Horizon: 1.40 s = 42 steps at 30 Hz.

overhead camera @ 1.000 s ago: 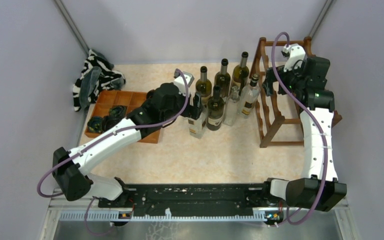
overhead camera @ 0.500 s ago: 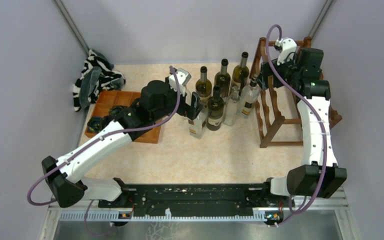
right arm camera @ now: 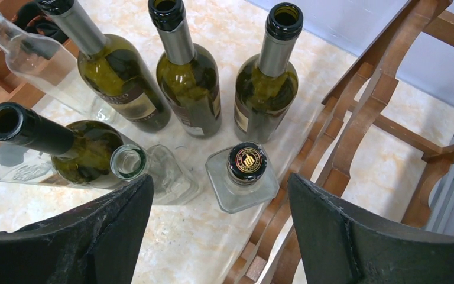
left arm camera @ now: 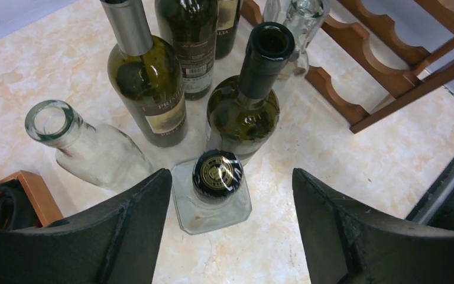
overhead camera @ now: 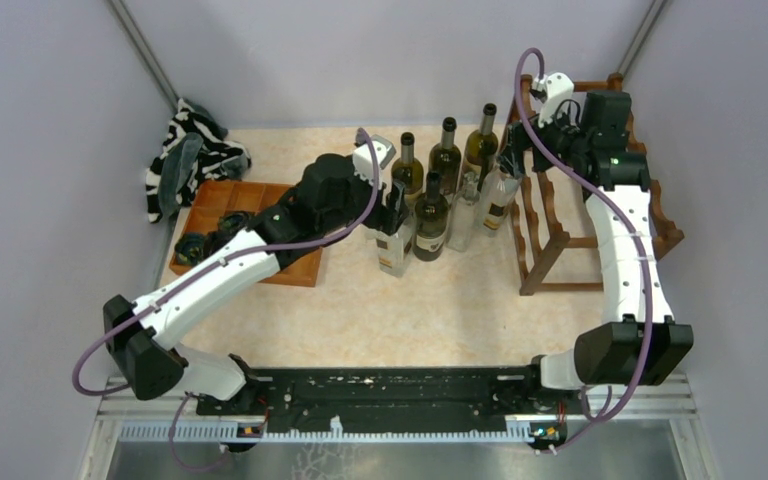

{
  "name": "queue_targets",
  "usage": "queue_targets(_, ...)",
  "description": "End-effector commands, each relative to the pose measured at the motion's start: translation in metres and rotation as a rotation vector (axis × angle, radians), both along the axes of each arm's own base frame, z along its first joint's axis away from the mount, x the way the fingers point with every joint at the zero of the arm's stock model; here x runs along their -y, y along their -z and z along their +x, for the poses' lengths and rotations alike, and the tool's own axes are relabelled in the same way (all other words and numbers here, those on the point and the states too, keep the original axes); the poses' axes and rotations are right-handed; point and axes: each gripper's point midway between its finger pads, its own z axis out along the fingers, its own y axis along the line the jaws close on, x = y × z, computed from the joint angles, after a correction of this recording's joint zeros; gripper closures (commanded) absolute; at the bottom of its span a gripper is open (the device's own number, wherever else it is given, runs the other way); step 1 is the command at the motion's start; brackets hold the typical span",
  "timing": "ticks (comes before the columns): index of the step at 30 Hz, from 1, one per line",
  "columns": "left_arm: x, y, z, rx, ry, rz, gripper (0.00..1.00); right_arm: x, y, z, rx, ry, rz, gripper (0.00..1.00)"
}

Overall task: Put the wine bottle on the wine rack
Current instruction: Pick up the wine bottle from the center of the board.

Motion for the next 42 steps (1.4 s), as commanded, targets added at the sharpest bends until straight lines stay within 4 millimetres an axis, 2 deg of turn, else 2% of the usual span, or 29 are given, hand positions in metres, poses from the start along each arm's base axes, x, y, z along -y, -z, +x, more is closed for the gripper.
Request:
queue_targets(1,-0.004,0.006,0.015,-0.017,-0.062,0.052,0.21,-0.009,-0.035,-0.01,0.111,-0.047,0.01,0.17)
queue_targets(6,-0.006,0.018,0.021,-0.025,-0.081,0.1,0.23,-0.013,-0.034,-0.013,0.105,-0.062,0.03,0.17)
queue_targets(13,0.0,0.027,0.017,-0.033,-0.034,0.118,0.33,-0.016,-0.035,-0.017,0.105,-0.076,0.044,0.17)
queue_targets(15,0.0,0.03,0.019,-0.032,-0.033,0.129,0.4,-0.017,-0.035,-0.017,0.105,-0.08,0.046,0.17)
queue_targets(18,0.001,0.034,0.018,-0.033,-0.021,0.146,0.56,-0.018,-0.034,-0.018,0.103,-0.084,0.049,0.17)
queue_targets(21,-0.003,0.034,0.016,-0.034,-0.016,0.165,0.79,-0.018,-0.034,-0.019,0.102,-0.083,0.049,0.17)
queue_targets(23,-0.009,0.028,0.014,-0.024,-0.027,0.172,0.91,-0.018,-0.033,-0.02,0.101,-0.086,0.051,0.17)
queue_targets(25,-0.018,0.018,0.012,-0.004,-0.049,0.169,0.97,-0.019,-0.034,-0.022,0.102,-0.089,0.053,0.17)
queue_targets(30,-0.038,0.004,0.006,0.02,-0.09,0.191,1.0,-0.02,-0.037,-0.025,0.109,-0.092,0.06,0.17)
queue_targets(34,-0.059,-0.003,0.01,0.043,-0.153,0.194,1.0,-0.021,-0.038,-0.026,0.113,-0.098,0.065,0.16)
queue_targets(38,-0.076,-0.023,0.022,0.072,-0.168,0.11,1.0,-0.022,-0.037,-0.026,0.111,-0.101,0.07,0.16)
queue_targets(42,-0.1,-0.048,0.047,0.086,-0.203,0.005,1.0,-0.023,-0.037,-0.027,0.108,-0.107,0.074,0.17)
